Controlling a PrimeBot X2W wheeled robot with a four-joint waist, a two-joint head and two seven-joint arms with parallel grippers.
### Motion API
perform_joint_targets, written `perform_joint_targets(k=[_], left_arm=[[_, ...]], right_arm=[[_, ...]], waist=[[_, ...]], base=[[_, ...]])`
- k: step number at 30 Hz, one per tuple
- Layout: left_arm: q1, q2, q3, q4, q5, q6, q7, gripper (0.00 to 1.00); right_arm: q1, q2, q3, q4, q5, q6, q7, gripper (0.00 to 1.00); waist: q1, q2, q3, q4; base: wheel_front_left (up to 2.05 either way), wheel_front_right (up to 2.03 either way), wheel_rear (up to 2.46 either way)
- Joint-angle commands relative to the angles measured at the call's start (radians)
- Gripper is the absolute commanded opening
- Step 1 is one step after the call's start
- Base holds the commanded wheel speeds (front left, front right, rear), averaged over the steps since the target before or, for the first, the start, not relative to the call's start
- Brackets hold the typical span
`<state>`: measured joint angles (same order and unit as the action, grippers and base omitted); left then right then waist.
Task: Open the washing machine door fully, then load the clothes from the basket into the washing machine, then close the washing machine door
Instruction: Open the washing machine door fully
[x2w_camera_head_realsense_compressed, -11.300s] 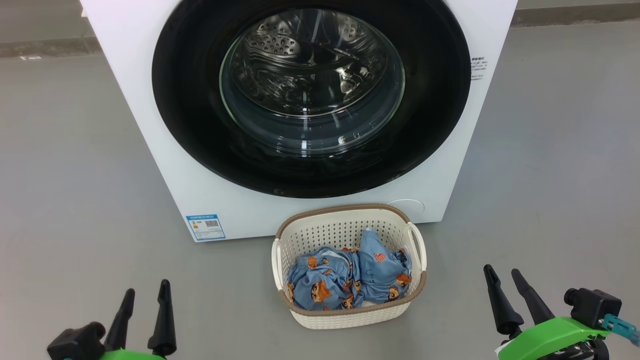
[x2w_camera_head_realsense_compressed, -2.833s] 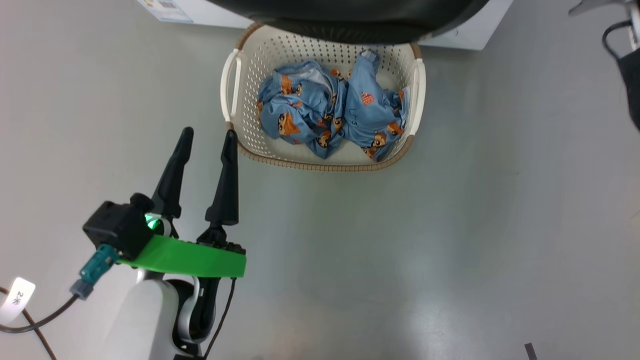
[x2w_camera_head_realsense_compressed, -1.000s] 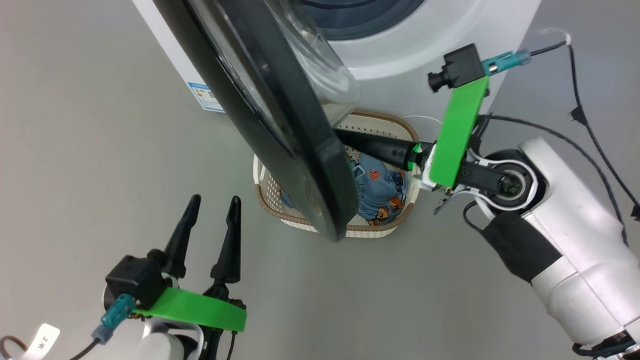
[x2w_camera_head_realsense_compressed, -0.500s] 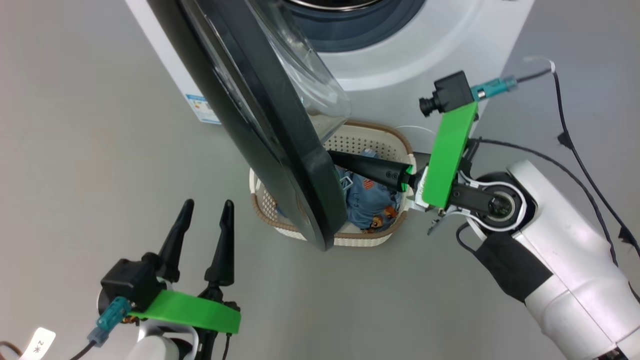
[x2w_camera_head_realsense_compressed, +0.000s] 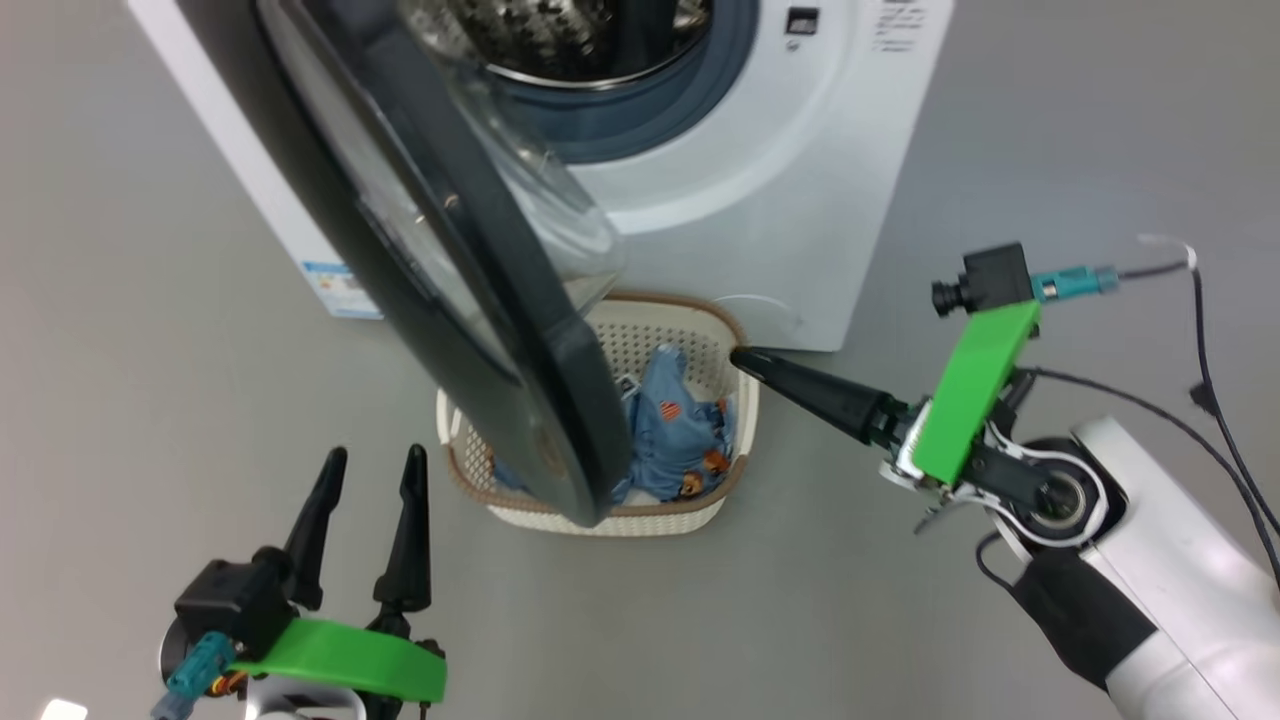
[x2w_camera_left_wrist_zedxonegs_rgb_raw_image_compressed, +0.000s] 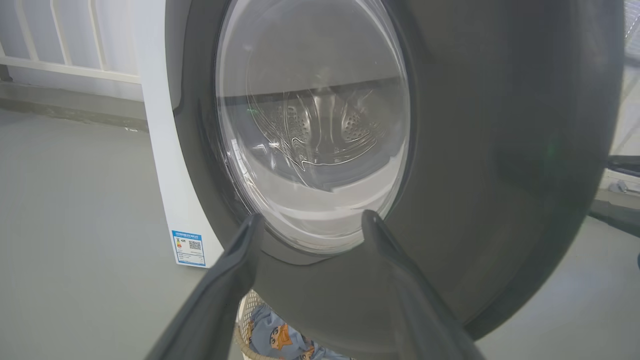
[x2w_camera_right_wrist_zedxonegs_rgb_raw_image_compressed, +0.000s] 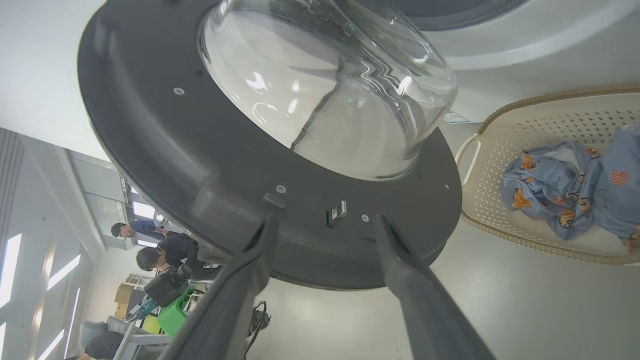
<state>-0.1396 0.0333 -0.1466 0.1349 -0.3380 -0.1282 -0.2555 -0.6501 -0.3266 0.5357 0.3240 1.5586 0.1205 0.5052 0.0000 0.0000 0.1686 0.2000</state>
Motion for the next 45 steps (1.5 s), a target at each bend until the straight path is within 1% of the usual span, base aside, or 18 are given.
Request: perform_joint_targets(k=[1,13,14,19,23,27,30,34,39,42,45], left_arm=[[0.001,0.017,0.038,-0.021,0.011,-0.002,-0.006,1.0],[0.081,0.035,0.075,-0.039,0.019,-0.002,-0.006,1.0],[0.09,0.038,0.08,-0.042,0.017,-0.002,-0.006,1.0],[0.111,0.044,0.093,-0.045,0.012,-0.002,-0.006,1.0],[0.123,0.046,0.1,-0.046,0.011,-0.002,-0.006,1.0],[0.132,0.047,0.105,-0.047,0.01,-0.002,-0.006,1.0],[0.135,0.047,0.108,-0.047,0.01,-0.002,-0.006,1.0],[0.136,0.046,0.115,-0.045,0.009,-0.002,-0.006,1.0],[0.137,0.044,0.127,-0.04,0.009,-0.002,-0.006,1.0],[0.137,0.043,0.134,-0.039,0.01,-0.002,-0.006,1.0],[0.132,0.042,0.14,-0.038,0.01,-0.002,-0.006,1.0]], right_arm=[[0.031,-0.007,-0.002,-0.033,-0.009,0.01,-0.02,1.0],[0.185,-0.103,-0.034,-0.041,-0.023,0.01,-0.146,1.0],[0.207,-0.124,-0.04,-0.037,-0.033,0.01,-0.173,1.0],[0.259,-0.165,-0.056,-0.026,-0.037,0.01,-0.232,1.0],[0.282,-0.19,-0.052,-0.016,-0.05,0.01,-0.263,1.0],[0.304,-0.216,-0.04,-0.001,-0.076,0.01,-0.318,1.0],[0.312,-0.239,-0.024,0.019,-0.119,0.01,-0.386,1.0],[0.312,-0.264,0.009,0.062,-0.2,0.01,-0.521,1.0],[0.3,-0.27,0.059,0.116,-0.262,0.01,-0.692,1.0],[0.292,-0.269,0.075,0.141,-0.284,0.01,-0.747,1.0],[0.286,-0.264,0.07,0.153,-0.321,0.01,-0.764,1.0]], waist=[[0.0,0.0,-0.038,-0.041],[0.0,0.0,-0.103,-0.13],[0.0,0.0,-0.109,-0.139],[0.0,0.0,-0.124,-0.16],[0.0,0.0,-0.132,-0.17],[0.0,0.0,-0.138,-0.178],[0.0,0.0,-0.14,-0.18],[0.0,0.0,-0.142,-0.181],[0.0,0.0,-0.142,-0.183],[0.0,0.0,-0.14,-0.183],[0.0,0.0,-0.134,-0.183]], base=[[0.0,0.0,0.0],[0.0,0.0,0.0],[0.0,0.0,0.0],[0.0,0.0,0.0],[0.0,0.0,0.0],[0.0,0.0,0.0],[0.0,0.0,0.0],[0.0,0.0,0.0],[0.0,0.0,0.0],[0.0,0.0,0.0],[0.0,0.0,0.0]])
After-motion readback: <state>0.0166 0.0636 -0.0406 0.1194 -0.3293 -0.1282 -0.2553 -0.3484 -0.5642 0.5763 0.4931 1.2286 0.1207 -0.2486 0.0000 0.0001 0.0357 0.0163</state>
